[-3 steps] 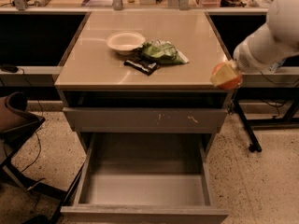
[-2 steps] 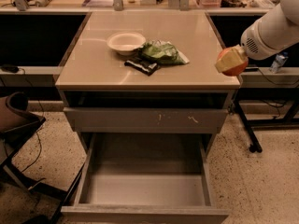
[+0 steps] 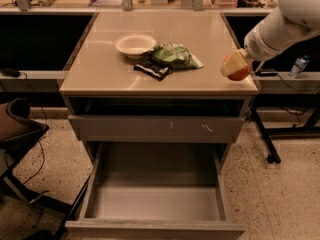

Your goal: Pick apple from middle drawer and place on counter

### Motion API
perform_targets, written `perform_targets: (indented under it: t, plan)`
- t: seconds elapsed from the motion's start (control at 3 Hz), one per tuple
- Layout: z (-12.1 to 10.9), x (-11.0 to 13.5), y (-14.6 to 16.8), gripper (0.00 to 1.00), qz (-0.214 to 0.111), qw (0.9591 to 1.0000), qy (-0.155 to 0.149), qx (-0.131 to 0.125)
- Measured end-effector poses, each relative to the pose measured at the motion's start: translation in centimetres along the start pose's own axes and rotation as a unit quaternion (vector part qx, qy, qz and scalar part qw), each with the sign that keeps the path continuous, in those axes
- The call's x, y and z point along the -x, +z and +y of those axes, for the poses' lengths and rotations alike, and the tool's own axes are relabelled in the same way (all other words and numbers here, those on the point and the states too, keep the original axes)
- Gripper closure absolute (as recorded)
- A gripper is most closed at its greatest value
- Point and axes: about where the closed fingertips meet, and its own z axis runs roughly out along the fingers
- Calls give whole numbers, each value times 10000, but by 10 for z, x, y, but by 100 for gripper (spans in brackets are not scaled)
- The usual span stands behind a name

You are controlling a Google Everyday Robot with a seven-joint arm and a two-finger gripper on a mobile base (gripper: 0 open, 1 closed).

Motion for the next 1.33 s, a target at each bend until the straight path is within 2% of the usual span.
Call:
perform_targets:
  t: [0.33,0.67,1.0,1.33]
  plan:
    - [-16,30,40,100,202,9998,35,5]
    - [-33,41,70,100,361,9992,175,27]
    - [-45,22,92,100,600,9970,464,138]
    - [-45,22,92,82,600,9970,463,139]
